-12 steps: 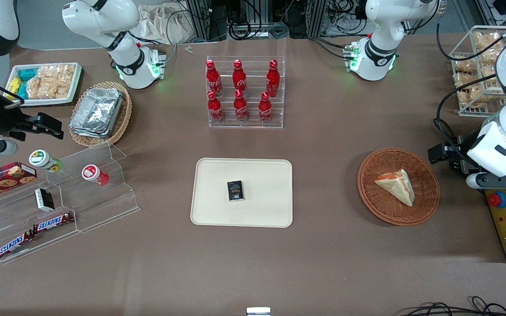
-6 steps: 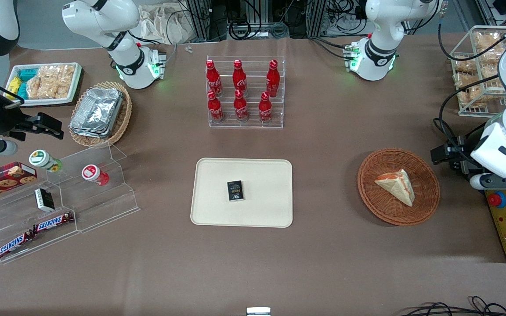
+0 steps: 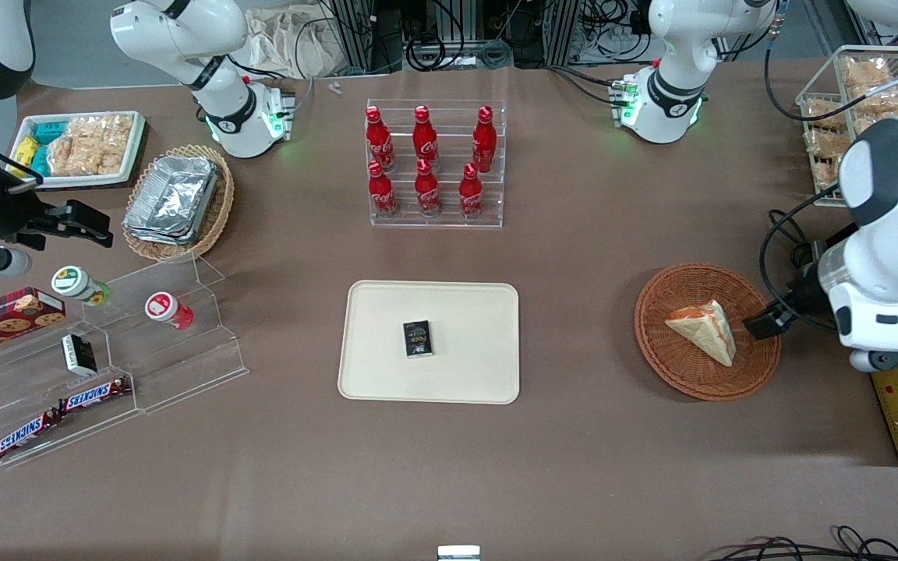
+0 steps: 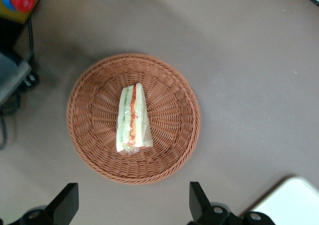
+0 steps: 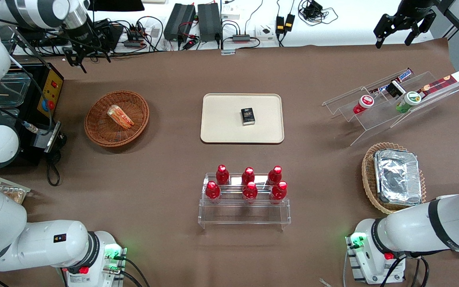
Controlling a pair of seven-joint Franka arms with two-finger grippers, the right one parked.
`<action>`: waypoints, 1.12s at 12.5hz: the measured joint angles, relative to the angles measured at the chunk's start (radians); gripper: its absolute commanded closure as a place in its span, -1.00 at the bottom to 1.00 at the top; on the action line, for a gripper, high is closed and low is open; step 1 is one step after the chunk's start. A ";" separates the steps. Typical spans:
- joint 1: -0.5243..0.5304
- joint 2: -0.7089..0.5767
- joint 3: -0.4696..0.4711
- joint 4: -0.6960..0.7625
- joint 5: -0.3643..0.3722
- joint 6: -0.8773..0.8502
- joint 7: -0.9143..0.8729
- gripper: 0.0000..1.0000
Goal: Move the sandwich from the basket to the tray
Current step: 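Move the left gripper down over the wrapped sandwich in the wicker basket, then close the left gripper on the sandwich's wrapped edge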
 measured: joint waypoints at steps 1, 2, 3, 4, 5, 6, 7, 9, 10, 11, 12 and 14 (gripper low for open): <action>0.000 0.005 0.000 -0.044 0.001 0.038 -0.091 -1.00; 0.000 0.013 0.000 -0.084 0.003 0.077 -0.157 -1.00; 0.000 0.023 0.001 -0.120 0.004 0.118 -0.193 -1.00; 0.001 0.034 0.002 -0.151 0.004 0.151 -0.215 -1.00; 0.001 0.046 0.006 -0.175 0.004 0.171 -0.229 -1.00; 0.001 0.059 0.011 -0.194 0.004 0.187 -0.238 -1.00; 0.001 0.070 0.018 -0.214 0.004 0.209 -0.242 -1.00; 0.002 0.078 0.037 -0.263 0.004 0.258 -0.244 -1.00; 0.003 0.078 0.043 -0.288 0.004 0.284 -0.244 -1.00; 0.004 0.078 0.045 -0.313 0.004 0.314 -0.244 -1.00; 0.003 0.078 0.045 -0.339 0.004 0.347 -0.244 -1.00; 0.005 0.079 0.047 -0.397 0.004 0.438 -0.247 -1.00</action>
